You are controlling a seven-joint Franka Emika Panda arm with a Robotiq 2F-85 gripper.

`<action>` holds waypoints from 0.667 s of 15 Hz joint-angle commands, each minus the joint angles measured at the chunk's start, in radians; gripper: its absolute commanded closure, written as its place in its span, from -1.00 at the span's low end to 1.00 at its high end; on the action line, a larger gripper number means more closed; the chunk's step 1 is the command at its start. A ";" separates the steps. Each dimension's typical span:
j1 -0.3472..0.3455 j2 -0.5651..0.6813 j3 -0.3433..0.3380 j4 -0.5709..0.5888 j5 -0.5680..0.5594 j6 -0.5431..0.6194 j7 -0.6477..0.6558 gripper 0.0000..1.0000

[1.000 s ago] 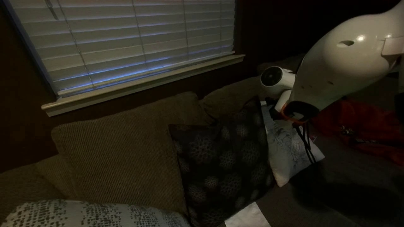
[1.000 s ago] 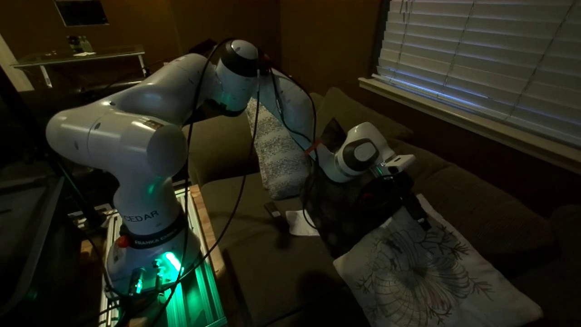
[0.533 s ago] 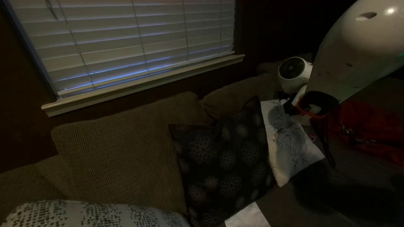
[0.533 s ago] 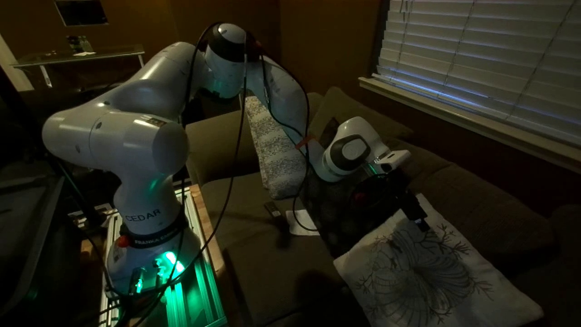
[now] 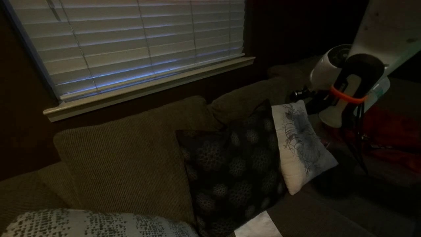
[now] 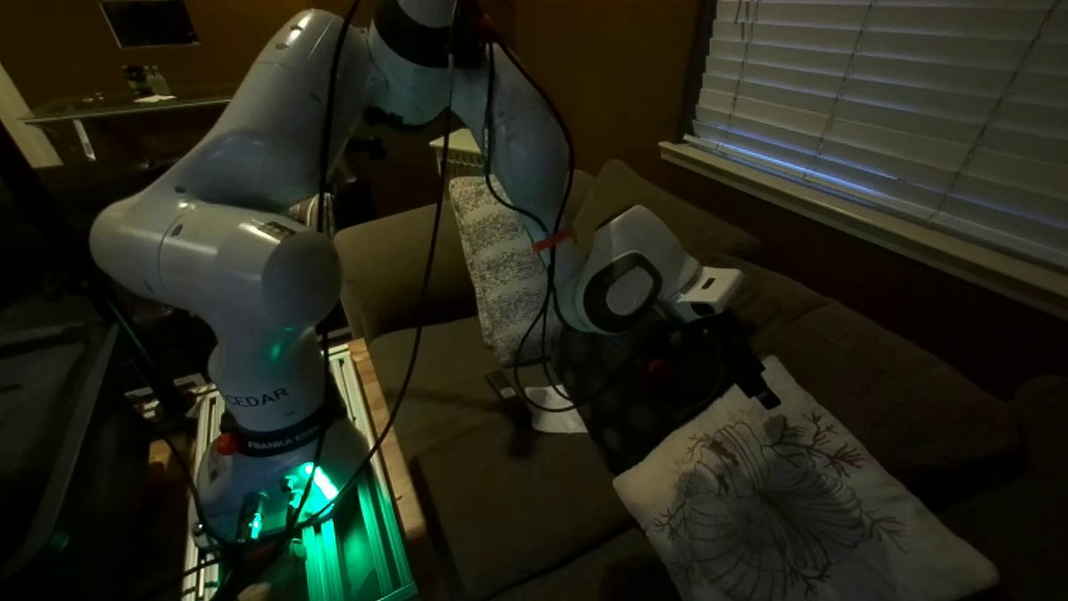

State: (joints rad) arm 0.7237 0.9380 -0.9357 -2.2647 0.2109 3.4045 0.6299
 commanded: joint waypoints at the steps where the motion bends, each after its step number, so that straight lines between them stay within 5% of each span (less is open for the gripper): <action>1: -0.127 -0.244 0.114 -0.075 -0.139 0.016 -0.036 -1.00; 6: -0.343 -0.470 0.309 -0.120 -0.311 -0.073 -0.038 -1.00; 7: -0.412 -0.515 0.406 -0.124 -0.192 -0.117 -0.180 -1.00; 10: -0.494 -0.564 0.500 -0.113 -0.133 -0.256 -0.257 -1.00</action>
State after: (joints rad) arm 0.3055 0.4788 -0.5295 -2.3477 0.0116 3.2693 0.4861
